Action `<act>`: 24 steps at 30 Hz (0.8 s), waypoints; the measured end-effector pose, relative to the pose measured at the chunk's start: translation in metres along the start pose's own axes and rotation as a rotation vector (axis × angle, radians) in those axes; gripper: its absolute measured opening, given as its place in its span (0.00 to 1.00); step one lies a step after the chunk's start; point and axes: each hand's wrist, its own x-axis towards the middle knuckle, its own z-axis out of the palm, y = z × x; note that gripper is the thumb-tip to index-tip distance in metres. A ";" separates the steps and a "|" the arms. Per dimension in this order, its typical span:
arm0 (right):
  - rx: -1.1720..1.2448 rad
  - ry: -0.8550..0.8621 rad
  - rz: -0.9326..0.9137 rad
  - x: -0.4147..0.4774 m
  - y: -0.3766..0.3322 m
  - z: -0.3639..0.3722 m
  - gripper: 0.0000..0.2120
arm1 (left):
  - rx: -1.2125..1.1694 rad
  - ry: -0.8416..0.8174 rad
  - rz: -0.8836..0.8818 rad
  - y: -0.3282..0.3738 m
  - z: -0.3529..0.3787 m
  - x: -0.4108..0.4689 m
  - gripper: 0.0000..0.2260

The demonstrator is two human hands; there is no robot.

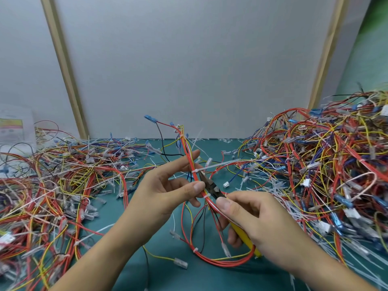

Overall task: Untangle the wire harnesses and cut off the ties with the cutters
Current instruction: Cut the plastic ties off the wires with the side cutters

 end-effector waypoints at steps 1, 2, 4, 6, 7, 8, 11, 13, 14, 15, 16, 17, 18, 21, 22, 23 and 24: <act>0.003 0.000 0.002 0.000 -0.001 0.000 0.18 | 0.007 -0.004 0.001 0.000 0.000 0.000 0.26; 0.007 0.000 0.003 0.000 -0.001 0.000 0.18 | 0.009 -0.006 0.002 0.000 0.000 0.000 0.26; 0.016 0.001 0.007 0.000 -0.002 0.000 0.18 | 0.003 -0.006 0.004 0.000 0.000 0.000 0.26; 0.019 0.001 0.008 -0.001 -0.002 0.001 0.17 | 0.004 -0.010 0.004 0.000 0.000 0.000 0.26; 0.020 0.002 0.008 -0.001 -0.003 0.001 0.17 | 0.007 -0.013 0.005 0.000 0.000 0.000 0.26; 0.020 0.004 0.009 -0.001 -0.003 0.001 0.17 | 0.009 -0.016 0.006 -0.001 0.000 0.000 0.26; -0.004 0.009 0.008 -0.001 -0.002 0.000 0.18 | 0.007 -0.016 0.008 -0.001 0.000 0.000 0.26; -0.033 0.015 0.004 -0.001 -0.002 0.000 0.18 | 0.010 -0.021 0.007 -0.002 -0.001 0.000 0.26; -0.048 0.018 0.001 -0.001 -0.002 0.000 0.19 | 0.012 -0.023 0.006 -0.002 -0.001 0.000 0.26; -0.057 0.019 -0.001 -0.001 -0.001 0.000 0.19 | 0.012 -0.024 0.006 -0.002 -0.002 0.000 0.25; -0.057 0.020 -0.001 -0.001 -0.001 0.000 0.20 | 0.010 -0.025 0.007 -0.003 -0.002 0.000 0.25; -0.053 0.021 0.001 0.000 -0.001 0.000 0.20 | 0.008 -0.027 0.008 -0.002 -0.002 0.000 0.25; -0.047 0.023 0.003 0.000 -0.001 0.000 0.19 | 0.007 -0.030 0.009 -0.002 -0.002 0.000 0.25; -0.042 0.032 0.000 -0.001 -0.001 0.000 0.19 | 0.013 -0.032 0.011 -0.002 -0.003 0.000 0.25; -0.043 0.034 -0.004 -0.001 -0.001 0.000 0.19 | 0.017 -0.029 0.009 -0.002 -0.003 0.000 0.25; -0.043 0.036 -0.007 -0.001 -0.001 0.000 0.19 | 0.021 -0.026 0.007 -0.002 -0.003 0.000 0.25; -0.040 0.038 -0.009 -0.001 -0.001 0.000 0.19 | 0.023 -0.023 0.006 -0.002 -0.003 0.000 0.25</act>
